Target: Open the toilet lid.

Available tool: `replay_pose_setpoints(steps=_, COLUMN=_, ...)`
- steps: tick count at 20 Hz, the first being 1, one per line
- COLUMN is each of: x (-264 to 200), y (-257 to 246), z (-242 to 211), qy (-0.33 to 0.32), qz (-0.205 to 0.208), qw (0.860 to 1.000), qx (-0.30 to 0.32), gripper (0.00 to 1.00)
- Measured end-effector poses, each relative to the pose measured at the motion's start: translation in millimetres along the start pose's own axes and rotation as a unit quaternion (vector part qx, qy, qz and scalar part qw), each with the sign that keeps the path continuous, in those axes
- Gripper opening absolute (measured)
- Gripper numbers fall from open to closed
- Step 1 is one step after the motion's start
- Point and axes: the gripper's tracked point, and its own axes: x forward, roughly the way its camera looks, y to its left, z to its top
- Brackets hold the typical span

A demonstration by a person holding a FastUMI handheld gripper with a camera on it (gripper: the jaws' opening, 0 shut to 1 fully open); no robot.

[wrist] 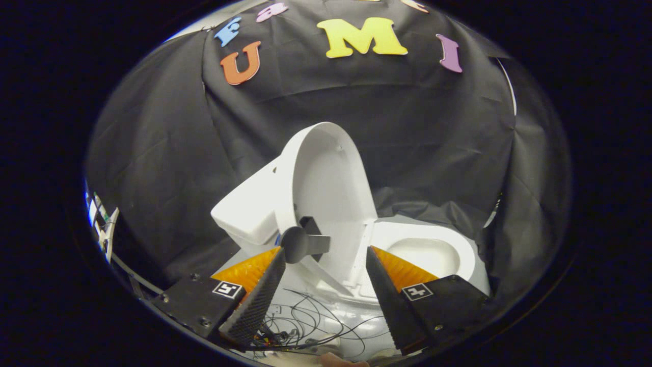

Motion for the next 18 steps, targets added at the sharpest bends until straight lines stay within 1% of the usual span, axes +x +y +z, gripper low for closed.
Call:
replay_pose_setpoints(steps=1, x=-6, y=-7, z=3, qy=-0.009, qz=-0.002, qw=1.000, qx=0.006, gripper=0.98)
replay_pose_setpoints(steps=3, x=-18, y=-17, z=7, qy=-0.023, qz=0.005, qw=1.000, qx=0.020, gripper=0.95)
replay_pose_setpoints(steps=5, x=-34, y=-31, z=13, qy=-0.044, qz=0.007, qw=0.999, qx=0.028, gripper=0.95)
replay_pose_setpoints(steps=8, x=-61, y=-48, z=25, qy=-0.097, qz=0.020, qw=0.995, qx=0.031, gripper=0.95)
replay_pose_setpoints(steps=10, x=-83, y=-65, z=36, qy=-0.149, qz=0.018, qw=0.989, qx=0.018, gripper=0.95)
replay_pose_setpoints(steps=12, x=-104, y=-87, z=42, qy=-0.196, qz=-0.001, qw=0.981, qx=0.004, gripper=0.95)
replay_pose_setpoints(steps=14, x=-122, y=-97, z=39, qy=-0.225, qz=-0.007, qw=0.974, qx=-0.002, gripper=0.98)
replay_pose_setpoints(steps=16, x=-141, y=-113, z=39, qy=-0.254, qz=-0.008, qw=0.967, qx=-0.004, gripper=0.98)
replay_pose_setpoints(steps=18, x=-159, y=-125, z=41, qy=-0.292, qz=-0.011, qw=0.956, qx=-0.014, gripper=0.98)
